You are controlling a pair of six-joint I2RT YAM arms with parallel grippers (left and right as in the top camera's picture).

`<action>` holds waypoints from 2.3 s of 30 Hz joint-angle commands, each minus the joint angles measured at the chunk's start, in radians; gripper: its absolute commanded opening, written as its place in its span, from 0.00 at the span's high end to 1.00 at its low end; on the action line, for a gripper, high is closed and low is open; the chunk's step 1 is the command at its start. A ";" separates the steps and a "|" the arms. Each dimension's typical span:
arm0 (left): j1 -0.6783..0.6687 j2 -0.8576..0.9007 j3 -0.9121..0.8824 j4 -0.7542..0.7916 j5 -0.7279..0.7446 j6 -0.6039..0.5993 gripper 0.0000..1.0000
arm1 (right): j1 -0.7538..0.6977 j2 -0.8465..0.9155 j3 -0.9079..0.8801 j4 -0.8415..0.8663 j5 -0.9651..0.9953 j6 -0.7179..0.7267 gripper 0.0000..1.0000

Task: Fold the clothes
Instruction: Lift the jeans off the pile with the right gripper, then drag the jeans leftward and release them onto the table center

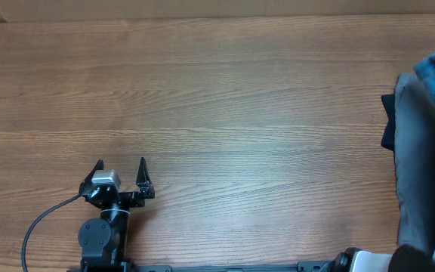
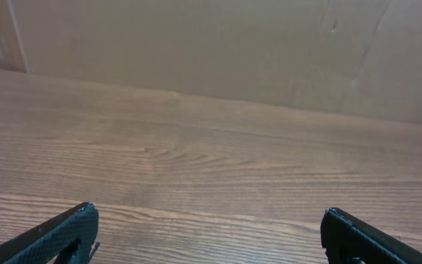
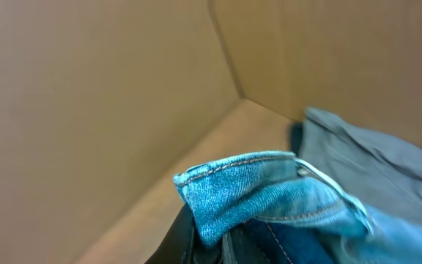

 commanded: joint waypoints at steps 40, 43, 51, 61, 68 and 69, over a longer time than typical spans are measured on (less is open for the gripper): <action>-0.003 0.002 -0.003 0.000 0.008 -0.009 0.00 | 0.882 0.183 0.404 0.375 -0.158 -0.045 0.96; -0.003 0.002 -0.003 0.001 0.008 -0.009 0.00 | 0.937 0.294 0.404 0.494 -0.158 0.003 0.96; -0.003 0.002 -0.003 0.000 0.008 -0.010 0.00 | 1.022 0.519 0.404 0.697 -0.174 0.177 0.96; -0.003 0.002 -0.003 0.001 0.008 -0.009 0.00 | 1.141 0.675 0.404 0.733 -0.204 0.180 0.96; -0.003 0.002 -0.003 0.001 0.008 -0.009 0.00 | 1.224 0.730 0.404 0.739 -0.203 0.180 0.96; -0.003 0.002 -0.003 0.001 0.008 -0.009 0.00 | 1.233 0.737 0.404 0.742 -0.203 0.180 0.96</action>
